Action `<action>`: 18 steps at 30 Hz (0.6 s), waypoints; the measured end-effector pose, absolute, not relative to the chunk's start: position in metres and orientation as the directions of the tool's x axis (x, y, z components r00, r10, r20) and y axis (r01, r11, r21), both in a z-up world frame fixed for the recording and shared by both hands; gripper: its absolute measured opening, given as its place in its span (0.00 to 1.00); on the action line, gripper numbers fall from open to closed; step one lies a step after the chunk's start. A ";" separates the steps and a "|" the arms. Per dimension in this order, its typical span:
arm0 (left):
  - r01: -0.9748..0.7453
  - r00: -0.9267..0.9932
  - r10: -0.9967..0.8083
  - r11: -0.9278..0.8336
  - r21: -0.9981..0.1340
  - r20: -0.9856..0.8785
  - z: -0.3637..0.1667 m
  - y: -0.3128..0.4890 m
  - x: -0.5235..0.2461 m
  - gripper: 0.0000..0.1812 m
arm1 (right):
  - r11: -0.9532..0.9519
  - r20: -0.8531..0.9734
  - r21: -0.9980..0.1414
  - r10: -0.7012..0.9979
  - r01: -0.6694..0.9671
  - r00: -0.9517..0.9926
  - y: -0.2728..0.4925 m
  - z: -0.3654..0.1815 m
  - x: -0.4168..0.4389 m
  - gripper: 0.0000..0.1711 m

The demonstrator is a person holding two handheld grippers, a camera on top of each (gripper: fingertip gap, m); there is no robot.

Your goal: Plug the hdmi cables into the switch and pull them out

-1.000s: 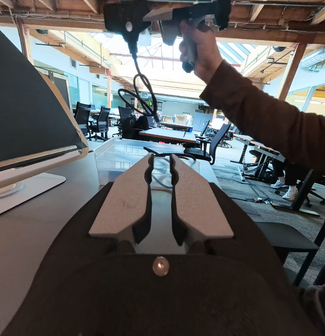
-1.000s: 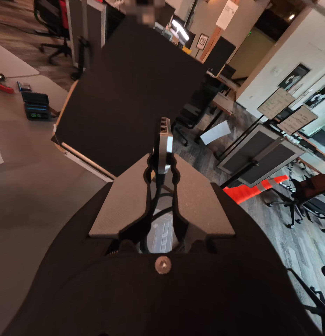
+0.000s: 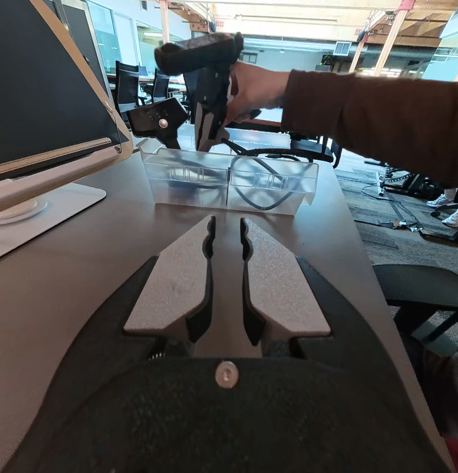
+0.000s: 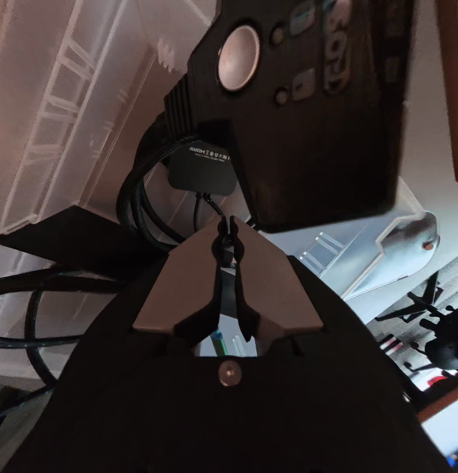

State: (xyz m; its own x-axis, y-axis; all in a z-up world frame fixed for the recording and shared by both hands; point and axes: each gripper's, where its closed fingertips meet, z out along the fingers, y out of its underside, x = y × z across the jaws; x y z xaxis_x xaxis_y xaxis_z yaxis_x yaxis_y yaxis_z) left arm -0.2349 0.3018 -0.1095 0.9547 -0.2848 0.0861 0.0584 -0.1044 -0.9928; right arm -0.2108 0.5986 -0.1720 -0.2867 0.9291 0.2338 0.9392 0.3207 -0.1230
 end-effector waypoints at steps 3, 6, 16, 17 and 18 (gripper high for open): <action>0.033 0.964 -0.258 -0.126 -0.991 0.065 -0.116 0.304 -0.238 0.11 | 0.286 0.290 -0.239 0.933 0.928 -0.213 0.600 -0.148 -0.212 0.04; 0.012 0.970 -0.240 -0.153 -0.988 0.049 -0.123 0.306 -0.240 0.14 | 0.236 0.376 -0.331 0.921 0.914 -0.101 0.613 -0.114 -0.193 0.11; 0.072 0.977 -0.191 -0.133 -0.989 0.096 -0.124 0.302 -0.235 0.32 | 0.154 0.074 -0.866 0.980 0.476 -0.182 0.501 -0.043 -0.088 0.22; 0.105 0.974 -0.184 -0.146 -0.984 0.131 -0.124 0.296 -0.229 0.34 | 0.160 0.069 -0.884 0.974 0.439 -0.218 0.488 -0.043 -0.076 0.25; 0.124 0.970 -0.187 -0.159 -0.979 0.153 -0.123 0.288 -0.220 0.34 | 0.174 0.074 -0.893 0.966 0.414 -0.246 0.476 -0.047 -0.064 0.30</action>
State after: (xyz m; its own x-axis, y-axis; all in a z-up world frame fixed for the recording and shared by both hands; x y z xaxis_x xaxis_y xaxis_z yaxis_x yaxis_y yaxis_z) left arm -0.2195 0.2883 -0.1230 0.9703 -0.1874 0.1532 0.1239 -0.1591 -0.9794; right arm -0.0642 0.4759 -0.0470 -0.2461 0.9664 0.0745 0.4143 0.1744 -0.8933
